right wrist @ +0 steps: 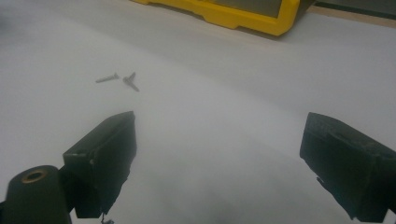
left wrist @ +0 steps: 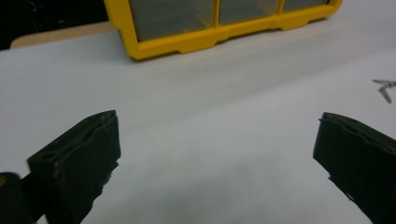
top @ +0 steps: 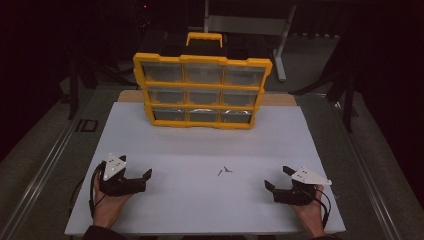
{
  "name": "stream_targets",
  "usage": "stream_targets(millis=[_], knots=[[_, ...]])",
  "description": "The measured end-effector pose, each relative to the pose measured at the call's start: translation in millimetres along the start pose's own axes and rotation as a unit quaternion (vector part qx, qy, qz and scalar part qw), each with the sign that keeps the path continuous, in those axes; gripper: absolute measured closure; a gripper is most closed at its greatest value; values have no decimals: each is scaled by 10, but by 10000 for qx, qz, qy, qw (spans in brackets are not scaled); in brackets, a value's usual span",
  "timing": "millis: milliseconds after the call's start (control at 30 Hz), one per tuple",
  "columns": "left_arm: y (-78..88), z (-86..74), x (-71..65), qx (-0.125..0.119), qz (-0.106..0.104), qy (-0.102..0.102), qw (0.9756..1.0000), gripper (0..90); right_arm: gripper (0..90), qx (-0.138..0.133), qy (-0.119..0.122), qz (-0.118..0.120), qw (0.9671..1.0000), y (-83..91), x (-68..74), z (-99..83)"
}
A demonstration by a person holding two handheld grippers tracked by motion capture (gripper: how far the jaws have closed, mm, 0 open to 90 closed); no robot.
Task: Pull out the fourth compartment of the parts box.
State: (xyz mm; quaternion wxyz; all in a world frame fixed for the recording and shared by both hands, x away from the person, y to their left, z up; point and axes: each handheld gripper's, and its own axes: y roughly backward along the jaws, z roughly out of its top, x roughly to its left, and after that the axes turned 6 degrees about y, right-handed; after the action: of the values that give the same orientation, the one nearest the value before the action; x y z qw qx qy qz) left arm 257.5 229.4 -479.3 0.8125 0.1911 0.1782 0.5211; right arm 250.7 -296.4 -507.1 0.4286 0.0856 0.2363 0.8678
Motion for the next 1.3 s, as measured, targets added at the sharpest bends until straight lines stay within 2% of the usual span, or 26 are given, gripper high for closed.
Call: stream_targets(millis=[100,133,433,467,600,833,1100,1300], knots=[[16,44,-9,-107,101,-22,9999,25,108,-11,-20,-8,10000,5,-3,1],[18,75,-9,-131,60,-23,9999,27,108,-23,-29,0,10000,4,-2,1],[-24,270,-42,-216,158,-332,9991,33,107,-22,-29,16,10000,-3,1,3],[-35,299,-44,-210,113,-357,9991,36,107,-25,-30,21,10000,-3,1,3],[-69,425,-60,-243,118,-521,9983,44,107,-23,-23,18,10000,-1,2,5],[-126,614,-59,-302,204,-676,9971,50,107,-43,-17,10,10000,4,-4,6],[-215,860,-85,-339,182,-873,9954,51,107,-16,9,57,10000,-16,12,9],[-309,1021,-132,-362,215,-1067,9934,58,107,-26,2,82,10000,-16,11,8]])
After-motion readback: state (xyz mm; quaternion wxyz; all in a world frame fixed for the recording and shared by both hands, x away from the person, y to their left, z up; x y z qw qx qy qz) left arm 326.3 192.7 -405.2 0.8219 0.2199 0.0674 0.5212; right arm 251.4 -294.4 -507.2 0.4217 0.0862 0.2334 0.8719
